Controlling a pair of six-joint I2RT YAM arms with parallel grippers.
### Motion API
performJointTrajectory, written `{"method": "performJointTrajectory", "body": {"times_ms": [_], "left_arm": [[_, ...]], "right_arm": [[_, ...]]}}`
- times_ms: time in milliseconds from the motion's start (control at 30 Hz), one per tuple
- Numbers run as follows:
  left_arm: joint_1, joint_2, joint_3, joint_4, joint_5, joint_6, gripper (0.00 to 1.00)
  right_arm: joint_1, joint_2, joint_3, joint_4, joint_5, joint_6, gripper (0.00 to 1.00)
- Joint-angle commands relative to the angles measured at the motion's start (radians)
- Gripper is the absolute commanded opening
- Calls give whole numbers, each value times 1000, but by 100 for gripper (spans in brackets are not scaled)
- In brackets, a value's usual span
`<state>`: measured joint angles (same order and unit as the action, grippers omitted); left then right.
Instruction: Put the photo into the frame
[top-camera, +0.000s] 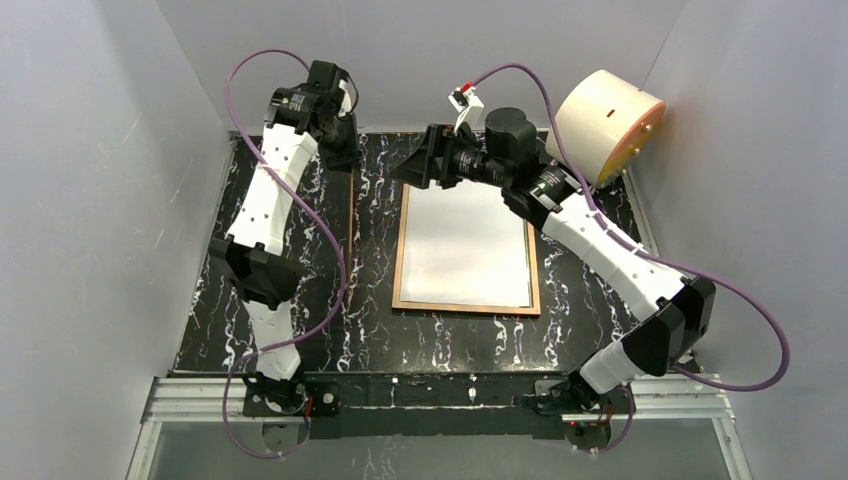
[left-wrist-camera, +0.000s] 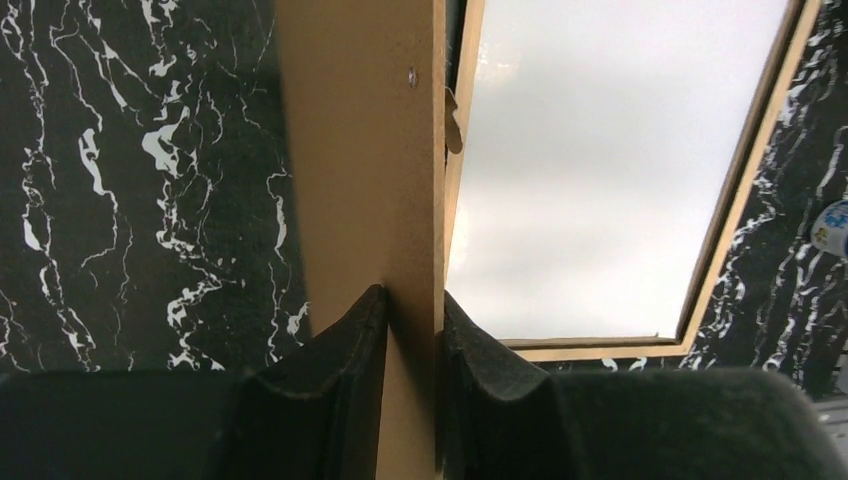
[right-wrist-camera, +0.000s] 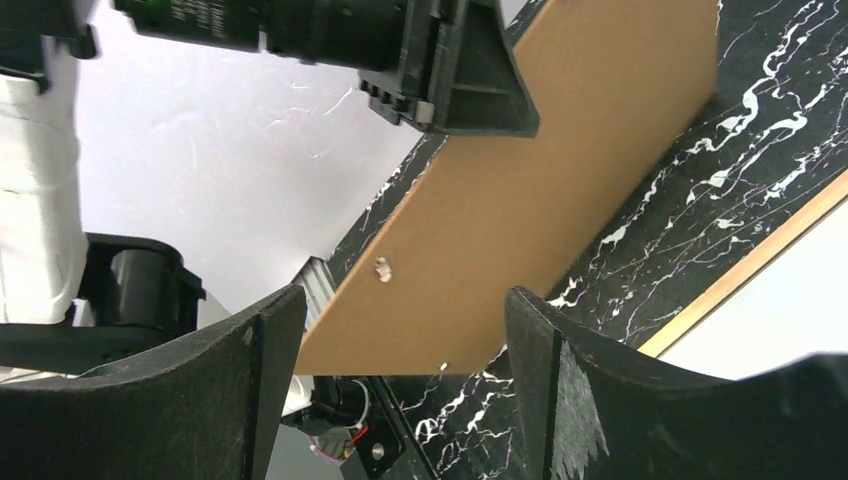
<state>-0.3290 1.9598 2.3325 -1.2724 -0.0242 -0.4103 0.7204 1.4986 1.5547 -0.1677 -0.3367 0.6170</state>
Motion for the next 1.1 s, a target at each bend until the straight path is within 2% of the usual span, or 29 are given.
{"method": "performJointTrajectory", "body": {"times_ms": [0,200,300,633,800,900,1067], "left_arm": [[33,-79,71,-10,101,30,0],[43,-148,-14,22,22,33,0],[44,-147,-6,3,-10,48,0],[44,-200,-56,37,55,111,0],[44,-233,-88,52,82,166,0],[45,-254,-115,74,116,180,0],[45,-321,-234,157,198,182,0]], "right_arm": [[-10,27,16,39,-23,33,80],[-25,49,22,28,-29,49,80],[-33,68,40,19,-27,66,79],[-50,184,83,141,-106,141,81],[-81,272,166,236,-122,274,86],[-91,350,273,196,-109,333,87],[-91,563,629,-18,-64,379,88]]}}
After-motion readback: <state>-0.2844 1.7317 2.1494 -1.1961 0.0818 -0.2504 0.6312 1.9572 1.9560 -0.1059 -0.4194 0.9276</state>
